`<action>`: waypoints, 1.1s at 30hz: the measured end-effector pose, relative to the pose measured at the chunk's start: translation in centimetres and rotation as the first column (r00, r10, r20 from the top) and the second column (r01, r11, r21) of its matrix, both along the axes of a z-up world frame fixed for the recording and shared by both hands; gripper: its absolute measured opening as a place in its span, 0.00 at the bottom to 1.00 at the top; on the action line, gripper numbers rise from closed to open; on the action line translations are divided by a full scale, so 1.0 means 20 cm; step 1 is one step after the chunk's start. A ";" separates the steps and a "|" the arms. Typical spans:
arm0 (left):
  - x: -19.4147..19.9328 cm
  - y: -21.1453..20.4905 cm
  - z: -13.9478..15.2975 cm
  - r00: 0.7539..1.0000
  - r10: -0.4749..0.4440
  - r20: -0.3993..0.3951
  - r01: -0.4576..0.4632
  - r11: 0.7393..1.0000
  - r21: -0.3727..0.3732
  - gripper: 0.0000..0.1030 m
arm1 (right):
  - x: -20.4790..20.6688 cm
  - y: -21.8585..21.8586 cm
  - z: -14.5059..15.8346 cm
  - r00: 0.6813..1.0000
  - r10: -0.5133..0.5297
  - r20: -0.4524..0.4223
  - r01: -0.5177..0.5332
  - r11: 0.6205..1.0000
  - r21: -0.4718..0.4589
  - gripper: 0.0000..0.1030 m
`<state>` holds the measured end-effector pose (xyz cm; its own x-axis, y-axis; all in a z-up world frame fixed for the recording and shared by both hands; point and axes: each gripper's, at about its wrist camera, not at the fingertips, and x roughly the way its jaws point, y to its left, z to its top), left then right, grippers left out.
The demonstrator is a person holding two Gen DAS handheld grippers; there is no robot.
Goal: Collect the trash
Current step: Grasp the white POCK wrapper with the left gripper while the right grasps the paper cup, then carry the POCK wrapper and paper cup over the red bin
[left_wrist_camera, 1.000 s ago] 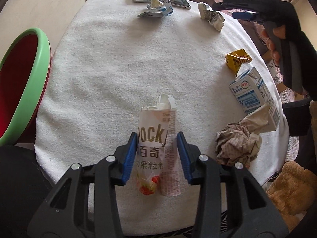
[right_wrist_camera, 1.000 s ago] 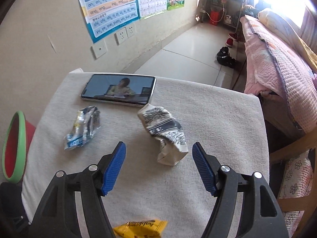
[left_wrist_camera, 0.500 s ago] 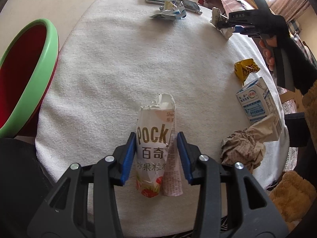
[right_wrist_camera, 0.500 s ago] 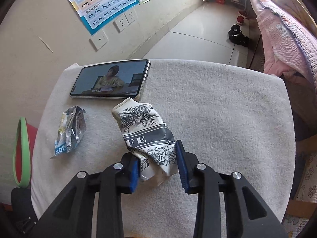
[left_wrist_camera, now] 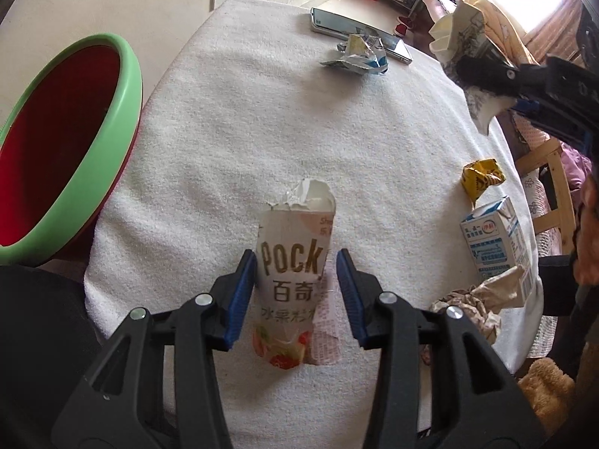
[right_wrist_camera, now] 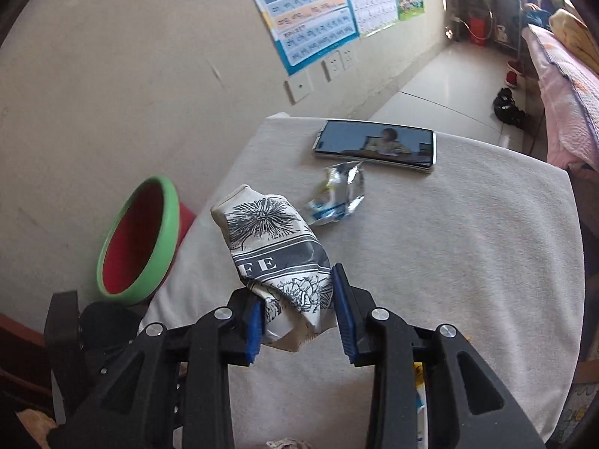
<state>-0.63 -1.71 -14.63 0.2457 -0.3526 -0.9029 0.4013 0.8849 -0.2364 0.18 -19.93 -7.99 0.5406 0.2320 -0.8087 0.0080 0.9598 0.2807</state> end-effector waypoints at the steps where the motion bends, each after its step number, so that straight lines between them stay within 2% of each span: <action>1: 0.01 0.00 0.00 1.000 0.000 0.006 0.000 1.000 0.004 0.42 | -0.01 0.04 0.00 1.000 0.019 0.003 -0.019 1.000 0.002 0.31; 2: 0.02 -0.01 0.00 1.000 0.000 0.013 -0.001 1.000 0.006 0.44 | -0.02 0.08 0.00 0.999 0.038 0.008 -0.038 0.999 0.003 0.31; 4: 0.03 -0.01 0.01 1.000 0.005 0.023 -0.005 1.000 0.012 0.52 | -0.02 0.16 0.02 0.997 0.076 0.034 -0.075 0.997 -0.029 0.31; 7: 0.02 0.00 0.03 1.000 0.001 0.030 -0.001 1.000 0.012 0.52 | -0.04 0.23 0.05 0.990 0.118 0.077 -0.112 0.990 -0.084 0.31; 10: 0.00 0.00 0.04 0.999 -0.012 0.037 0.012 1.000 0.019 0.52 | -0.04 0.24 0.05 0.989 0.123 0.084 -0.116 0.990 -0.083 0.31; 14: 0.00 -0.01 0.00 1.000 -0.021 0.007 0.021 0.999 0.033 0.52 | -0.04 0.21 0.03 0.991 0.108 0.074 -0.103 0.992 -0.078 0.31; 22: 0.00 0.02 0.00 1.000 -0.006 -0.002 0.006 1.000 0.016 0.31 | -0.05 0.22 0.04 0.991 0.102 0.088 -0.093 0.991 -0.096 0.32; 26: 0.01 0.04 0.00 1.000 0.005 0.001 -0.005 1.000 0.005 0.30 | -0.06 0.23 0.05 0.990 0.105 0.094 -0.095 0.990 -0.105 0.32; 30: 0.01 0.03 0.00 1.000 -0.002 0.002 0.002 1.000 0.014 0.30 | -0.07 0.23 0.06 0.989 0.108 0.098 -0.097 0.989 -0.109 0.32; 32: 0.00 0.02 0.01 1.000 -0.008 0.002 0.008 1.000 0.011 0.34 | -0.06 0.23 0.06 0.989 0.107 0.098 -0.096 0.989 -0.110 0.32; 33: -0.01 0.02 0.02 1.000 -0.011 0.006 0.011 1.000 0.005 0.41 | -0.06 0.23 0.06 0.989 0.107 0.098 -0.096 0.989 -0.110 0.32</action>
<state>-0.74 -1.40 -14.30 0.2471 -0.3508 -0.9032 0.4127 0.8815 -0.2295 -1.11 -15.28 -6.82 0.6003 0.2067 -0.7726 -0.1147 0.9783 0.1726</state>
